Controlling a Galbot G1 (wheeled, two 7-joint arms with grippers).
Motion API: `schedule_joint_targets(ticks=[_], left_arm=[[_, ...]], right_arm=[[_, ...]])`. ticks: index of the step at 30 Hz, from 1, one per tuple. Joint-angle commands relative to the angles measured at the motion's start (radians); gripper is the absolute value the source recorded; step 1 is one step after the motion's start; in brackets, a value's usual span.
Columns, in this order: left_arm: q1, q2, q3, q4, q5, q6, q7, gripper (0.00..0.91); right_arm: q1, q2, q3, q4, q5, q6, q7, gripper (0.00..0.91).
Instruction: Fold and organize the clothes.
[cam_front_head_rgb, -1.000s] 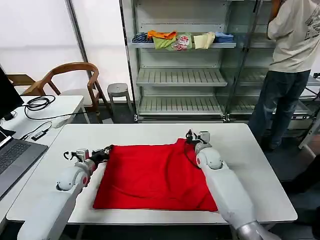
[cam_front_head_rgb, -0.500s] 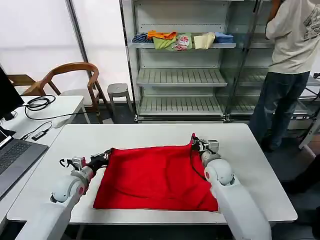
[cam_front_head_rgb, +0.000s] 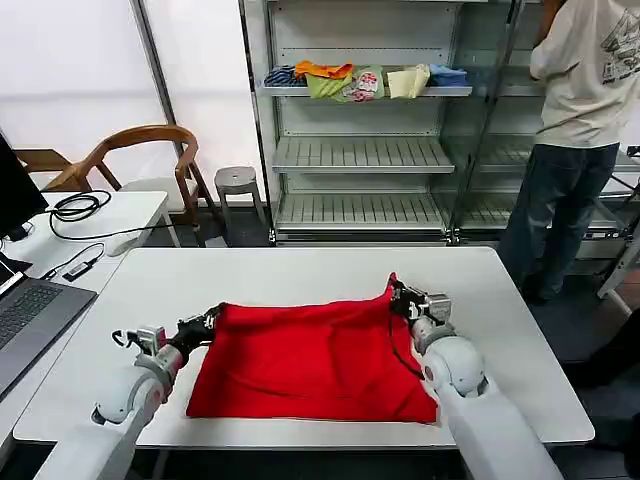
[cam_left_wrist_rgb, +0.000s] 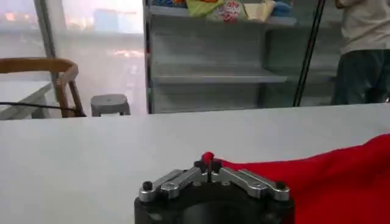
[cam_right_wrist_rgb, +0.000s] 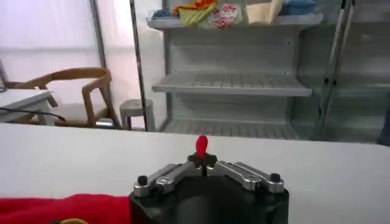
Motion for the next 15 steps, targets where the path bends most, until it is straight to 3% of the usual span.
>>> schedule_joint_targets(ticks=[1,15], left_arm=[[0.068,0.001,-0.023,-0.045,0.008,-0.006,0.003,0.02],[0.145,-0.014,-0.078,-0.105,0.019,-0.012,0.01,0.02]], right_arm=[[-0.105,-0.013,0.008,0.095,-0.001,-0.002,0.001,0.0],[-0.189,-0.015,0.018,0.139,-0.017,0.001,0.009,0.0]])
